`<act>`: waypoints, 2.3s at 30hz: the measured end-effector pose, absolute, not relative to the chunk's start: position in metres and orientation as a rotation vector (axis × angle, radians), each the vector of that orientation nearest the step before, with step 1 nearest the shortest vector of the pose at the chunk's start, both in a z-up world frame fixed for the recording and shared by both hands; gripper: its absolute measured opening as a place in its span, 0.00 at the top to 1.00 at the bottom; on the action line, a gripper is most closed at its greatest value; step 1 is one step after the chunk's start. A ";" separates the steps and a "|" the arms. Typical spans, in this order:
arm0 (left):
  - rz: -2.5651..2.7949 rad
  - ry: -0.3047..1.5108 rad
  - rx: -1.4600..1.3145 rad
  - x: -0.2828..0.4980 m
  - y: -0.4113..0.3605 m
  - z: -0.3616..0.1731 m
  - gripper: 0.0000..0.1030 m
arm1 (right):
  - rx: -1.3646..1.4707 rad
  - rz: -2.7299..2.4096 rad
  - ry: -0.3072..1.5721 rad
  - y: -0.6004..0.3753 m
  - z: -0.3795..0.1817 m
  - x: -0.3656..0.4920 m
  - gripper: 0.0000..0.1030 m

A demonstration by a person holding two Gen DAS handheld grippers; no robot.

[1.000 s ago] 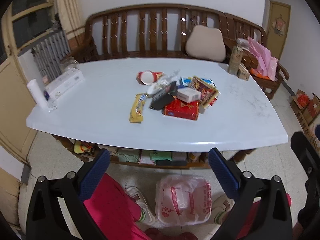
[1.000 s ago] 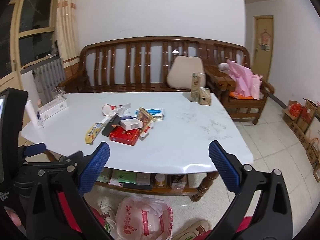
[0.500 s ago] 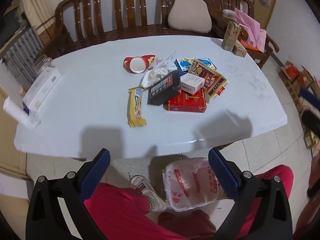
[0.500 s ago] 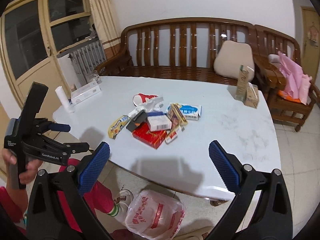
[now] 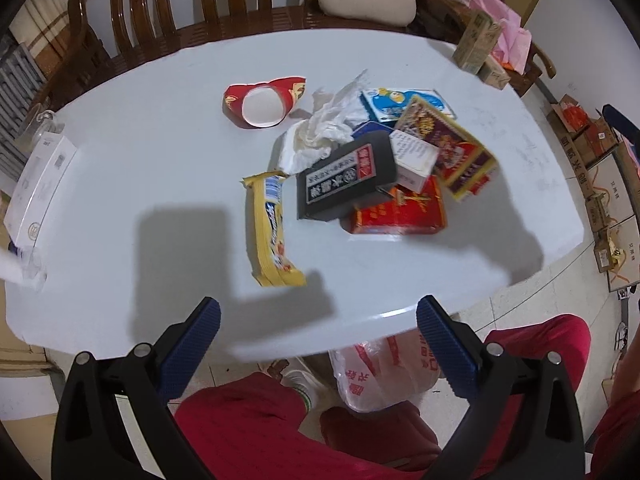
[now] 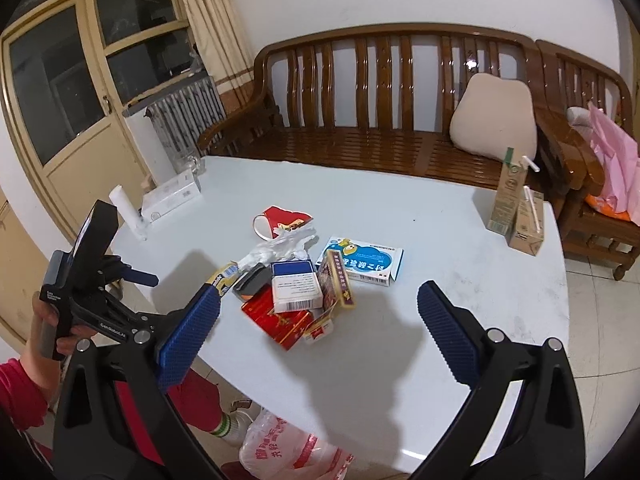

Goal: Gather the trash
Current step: 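Reach the left tool to the yellow wrapper while the right tool reaches the purple-gold strip box, then grasp and lift the yellow wrapper with the left tool while the right tool lifts the purple-gold box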

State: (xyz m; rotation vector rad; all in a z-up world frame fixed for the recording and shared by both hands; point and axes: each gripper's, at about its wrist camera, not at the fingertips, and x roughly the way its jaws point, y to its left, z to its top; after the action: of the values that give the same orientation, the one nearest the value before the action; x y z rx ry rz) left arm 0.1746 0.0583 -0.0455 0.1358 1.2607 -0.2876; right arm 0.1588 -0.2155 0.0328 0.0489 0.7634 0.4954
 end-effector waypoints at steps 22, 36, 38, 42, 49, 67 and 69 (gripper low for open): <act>-0.284 1.376 0.067 0.242 0.077 -0.109 0.14 | 0.089 0.611 1.026 -0.186 -0.069 0.263 0.33; -0.277 1.383 0.091 0.257 0.076 -0.117 0.45 | 0.122 0.657 1.138 -0.177 -0.107 0.286 0.67; -0.271 1.379 0.088 0.258 0.077 -0.116 0.50 | 0.122 0.661 1.148 -0.175 -0.110 0.286 0.78; -0.248 1.380 0.141 0.260 0.070 -0.117 0.62 | 0.104 0.659 1.143 -0.171 -0.110 0.283 0.80; -0.243 1.392 0.130 0.263 0.065 -0.118 0.85 | 0.087 0.617 1.146 -0.170 -0.107 0.275 0.81; -0.233 1.362 0.044 0.250 0.077 -0.100 0.89 | -0.018 0.441 1.048 -0.180 -0.063 0.247 0.82; -0.230 1.351 0.045 0.249 0.074 -0.096 0.89 | -0.016 0.434 1.037 -0.181 -0.058 0.244 0.82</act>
State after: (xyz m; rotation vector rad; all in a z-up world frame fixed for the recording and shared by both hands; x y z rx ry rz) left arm 0.2489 0.0745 -0.0957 0.0450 1.3512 -0.2298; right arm 0.2442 -0.1813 -0.0576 -0.0158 1.0371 0.4338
